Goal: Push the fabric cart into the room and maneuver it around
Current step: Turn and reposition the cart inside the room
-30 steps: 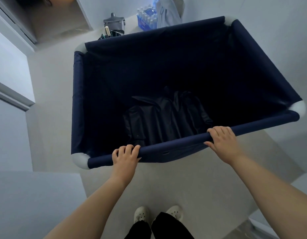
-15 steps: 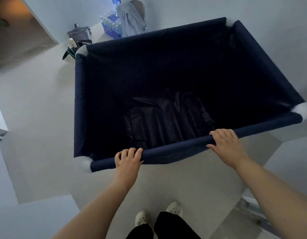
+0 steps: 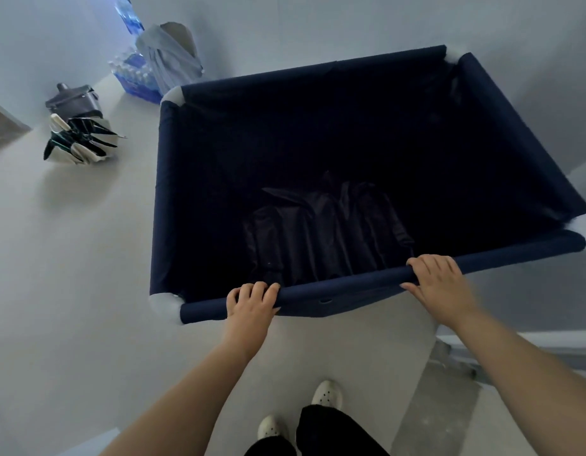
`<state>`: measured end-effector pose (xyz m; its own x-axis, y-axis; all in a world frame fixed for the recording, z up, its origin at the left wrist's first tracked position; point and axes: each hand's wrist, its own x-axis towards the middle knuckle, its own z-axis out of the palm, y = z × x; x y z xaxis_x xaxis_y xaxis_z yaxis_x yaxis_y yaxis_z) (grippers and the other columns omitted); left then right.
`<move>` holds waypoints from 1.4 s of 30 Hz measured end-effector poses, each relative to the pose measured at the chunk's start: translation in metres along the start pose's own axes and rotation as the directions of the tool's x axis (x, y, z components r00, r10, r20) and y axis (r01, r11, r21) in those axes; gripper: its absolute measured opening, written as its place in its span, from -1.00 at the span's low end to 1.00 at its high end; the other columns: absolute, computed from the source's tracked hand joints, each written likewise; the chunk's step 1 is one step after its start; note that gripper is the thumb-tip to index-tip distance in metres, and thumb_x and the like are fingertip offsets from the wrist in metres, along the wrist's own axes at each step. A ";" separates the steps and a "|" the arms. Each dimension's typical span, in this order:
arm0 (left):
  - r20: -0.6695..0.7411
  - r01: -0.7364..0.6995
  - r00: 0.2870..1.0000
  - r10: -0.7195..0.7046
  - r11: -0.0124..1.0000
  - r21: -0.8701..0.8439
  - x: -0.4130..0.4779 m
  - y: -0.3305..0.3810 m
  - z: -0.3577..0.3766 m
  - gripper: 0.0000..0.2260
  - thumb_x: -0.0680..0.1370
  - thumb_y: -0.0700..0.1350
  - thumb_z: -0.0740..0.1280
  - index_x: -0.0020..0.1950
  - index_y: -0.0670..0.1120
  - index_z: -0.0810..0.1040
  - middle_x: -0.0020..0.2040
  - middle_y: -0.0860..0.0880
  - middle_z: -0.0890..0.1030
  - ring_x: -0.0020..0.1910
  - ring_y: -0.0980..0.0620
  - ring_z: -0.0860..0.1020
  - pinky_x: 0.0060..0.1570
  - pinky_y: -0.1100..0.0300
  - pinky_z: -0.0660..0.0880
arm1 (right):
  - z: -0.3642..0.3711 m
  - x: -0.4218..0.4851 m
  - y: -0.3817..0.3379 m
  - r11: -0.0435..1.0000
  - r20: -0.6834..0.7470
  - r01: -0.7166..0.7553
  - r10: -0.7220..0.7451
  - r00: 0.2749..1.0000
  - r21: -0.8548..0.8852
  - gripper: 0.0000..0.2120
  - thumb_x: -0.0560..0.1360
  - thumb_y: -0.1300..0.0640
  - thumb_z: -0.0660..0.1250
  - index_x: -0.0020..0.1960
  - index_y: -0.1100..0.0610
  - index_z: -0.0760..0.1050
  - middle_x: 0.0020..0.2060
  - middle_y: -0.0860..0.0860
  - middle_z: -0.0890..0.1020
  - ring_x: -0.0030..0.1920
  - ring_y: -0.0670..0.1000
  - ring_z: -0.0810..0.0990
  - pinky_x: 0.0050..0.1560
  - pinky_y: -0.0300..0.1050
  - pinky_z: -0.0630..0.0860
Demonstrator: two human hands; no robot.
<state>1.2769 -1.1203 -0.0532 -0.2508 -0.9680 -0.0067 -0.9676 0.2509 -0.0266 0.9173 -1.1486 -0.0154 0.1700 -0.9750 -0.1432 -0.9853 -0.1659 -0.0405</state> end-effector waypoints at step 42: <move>-0.035 -0.376 0.926 0.376 0.926 0.007 0.053 -0.172 -0.010 -0.65 0.42 0.02 0.42 0.15 -0.06 0.50 -0.15 -0.04 0.58 -0.23 -0.09 0.51 -0.22 0.03 0.49 | 0.022 0.010 -0.146 0.959 0.074 -0.281 0.282 0.957 -0.030 -0.52 0.52 -0.18 0.12 0.30 0.10 0.31 0.11 0.06 0.48 0.16 0.11 0.40 0.30 0.00 0.22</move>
<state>1.4294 -1.2149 -0.0395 -0.5974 -0.8017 0.0190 -0.8018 0.5968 -0.0291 1.0636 -1.1311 -0.0330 -0.1143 -0.9685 -0.2212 -0.9934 0.1101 0.0314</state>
